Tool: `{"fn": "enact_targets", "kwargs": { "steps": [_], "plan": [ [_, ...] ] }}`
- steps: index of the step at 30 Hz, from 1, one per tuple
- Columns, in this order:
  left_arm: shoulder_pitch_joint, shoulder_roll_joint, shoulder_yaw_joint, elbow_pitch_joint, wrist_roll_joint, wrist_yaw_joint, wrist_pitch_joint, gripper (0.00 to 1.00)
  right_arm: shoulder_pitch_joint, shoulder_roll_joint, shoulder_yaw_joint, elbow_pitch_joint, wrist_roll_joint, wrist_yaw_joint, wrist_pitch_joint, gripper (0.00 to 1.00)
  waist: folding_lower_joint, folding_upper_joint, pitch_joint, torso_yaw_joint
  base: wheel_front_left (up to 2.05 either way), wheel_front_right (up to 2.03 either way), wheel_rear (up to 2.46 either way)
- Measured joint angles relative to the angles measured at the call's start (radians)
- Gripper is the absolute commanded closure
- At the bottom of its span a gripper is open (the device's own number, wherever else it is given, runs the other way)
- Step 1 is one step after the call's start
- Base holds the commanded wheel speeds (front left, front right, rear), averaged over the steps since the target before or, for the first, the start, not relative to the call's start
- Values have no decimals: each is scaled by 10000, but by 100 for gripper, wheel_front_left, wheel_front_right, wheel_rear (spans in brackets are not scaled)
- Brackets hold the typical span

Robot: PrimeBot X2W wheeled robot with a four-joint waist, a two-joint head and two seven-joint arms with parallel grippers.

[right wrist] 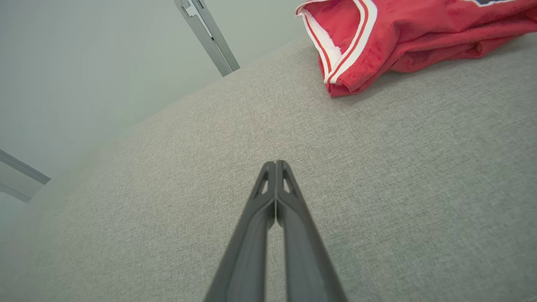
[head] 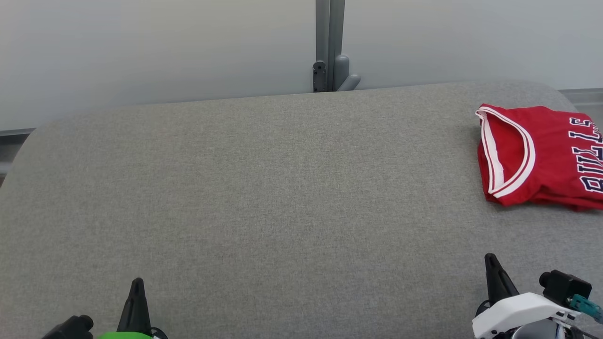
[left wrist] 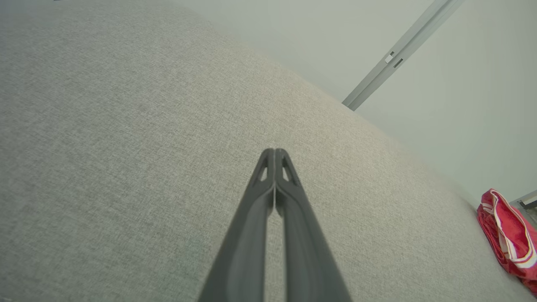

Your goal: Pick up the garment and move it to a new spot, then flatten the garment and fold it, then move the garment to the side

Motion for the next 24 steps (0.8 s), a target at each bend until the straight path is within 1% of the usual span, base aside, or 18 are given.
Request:
{"fn": "enact_targets", "kwargs": {
  "steps": [7,8,24],
  "plan": [
    [-200,2,69,-33,-961,0,276,100,-156,27,-61,-90,1152,0,263,100,0,0,17,13,0,0,0],
    [-260,4,88,-36,-1290,0,339,100,-187,33,-77,-125,1471,0,351,100,0,0,21,17,0,0,0],
    [-645,8,228,-115,-3281,-6,903,100,-421,63,-207,-286,3770,-2,895,100,0,0,59,46,0,0,0]
  ]
}}
